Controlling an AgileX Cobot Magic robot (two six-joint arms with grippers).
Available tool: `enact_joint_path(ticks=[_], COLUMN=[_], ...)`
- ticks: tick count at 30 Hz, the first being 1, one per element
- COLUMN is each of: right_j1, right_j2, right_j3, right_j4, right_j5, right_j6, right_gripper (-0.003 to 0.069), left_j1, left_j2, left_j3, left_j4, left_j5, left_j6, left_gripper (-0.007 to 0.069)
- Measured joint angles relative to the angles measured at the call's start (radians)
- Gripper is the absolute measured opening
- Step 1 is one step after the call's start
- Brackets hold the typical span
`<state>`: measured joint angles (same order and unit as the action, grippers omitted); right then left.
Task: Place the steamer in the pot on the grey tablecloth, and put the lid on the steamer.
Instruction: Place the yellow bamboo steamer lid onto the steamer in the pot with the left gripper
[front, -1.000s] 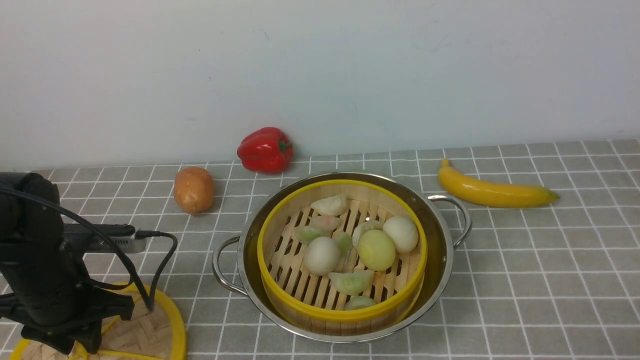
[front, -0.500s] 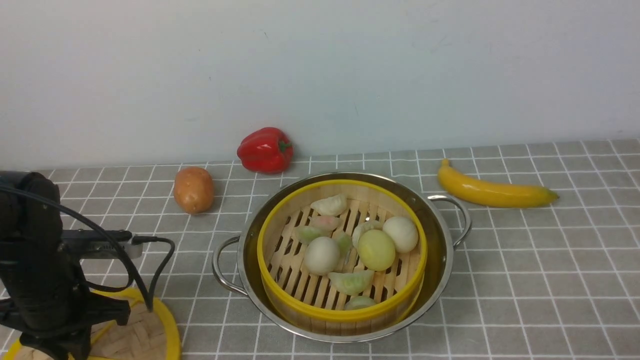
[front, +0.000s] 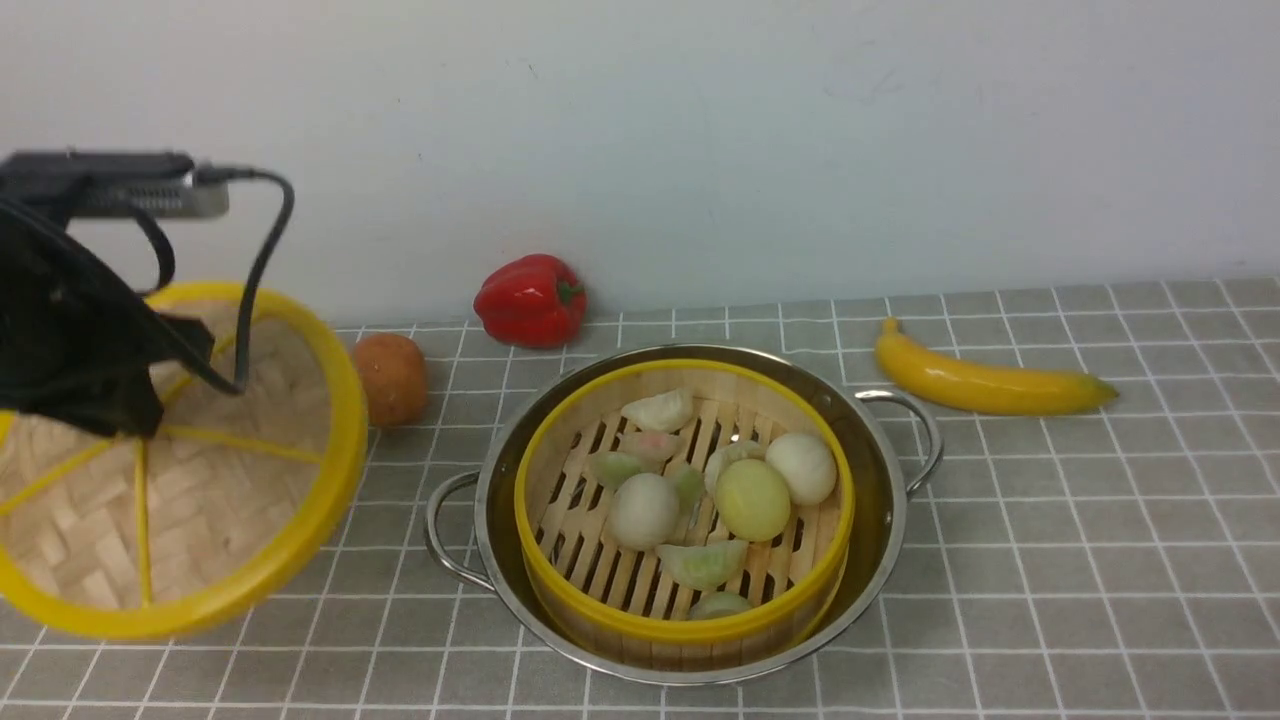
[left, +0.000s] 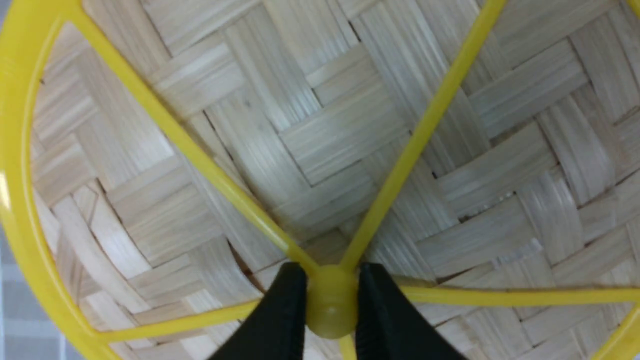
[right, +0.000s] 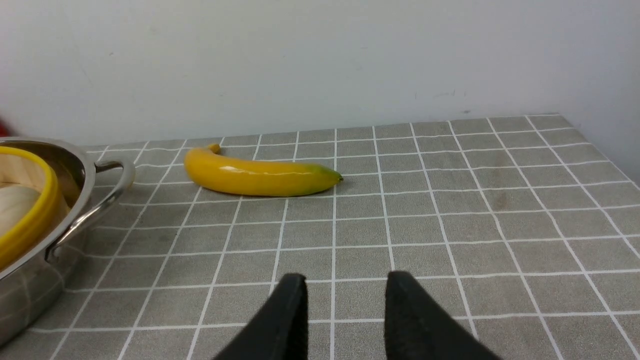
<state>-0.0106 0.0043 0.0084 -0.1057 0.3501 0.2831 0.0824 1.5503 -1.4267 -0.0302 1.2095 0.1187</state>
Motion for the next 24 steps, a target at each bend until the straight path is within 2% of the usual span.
enact_joint_path(ticks=[3,4,6,8,13,17,24], right_j1=[0.0,0.0,0.0,0.0,0.0,0.0,0.0], right_j2=[0.0,0.0,0.0,0.0,0.0,0.0,0.0], right_j3=[0.0,0.0,0.0,0.0,0.0,0.0,0.0], right_j4=[0.0,0.0,0.0,0.0,0.0,0.0,0.0], right_j5=[0.0,0.0,0.0,0.0,0.0,0.0,0.0], right_j6=[0.0,0.0,0.0,0.0,0.0,0.0,0.0], right_gripper=[0.024,0.024,0.024,0.024,0.024,0.024,0.024], left_j1=[-0.015,-0.048,-0.08,-0.157,-0.308,-0.466,-0.546], left_j2=[0.005,0.018,0.03,0.07,0.171,0.287,0.362], left_j3=[-0.056,-0.093,-0.118,-0.166,-0.267,-0.393,-0.462], left_j4=[-0.066,-0.117,-0.139,-0.16,-0.136,-0.073,-0.038], left_j5=[0.0,0.001,0.001,0.005,0.014,0.016,0.016], left_j6=[0.055,0.1,0.128,0.164,0.245,0.465,0.644], left_gripper=[0.0116,0.0116,0.0116,0.0116,0.0116,0.0116,0.0116])
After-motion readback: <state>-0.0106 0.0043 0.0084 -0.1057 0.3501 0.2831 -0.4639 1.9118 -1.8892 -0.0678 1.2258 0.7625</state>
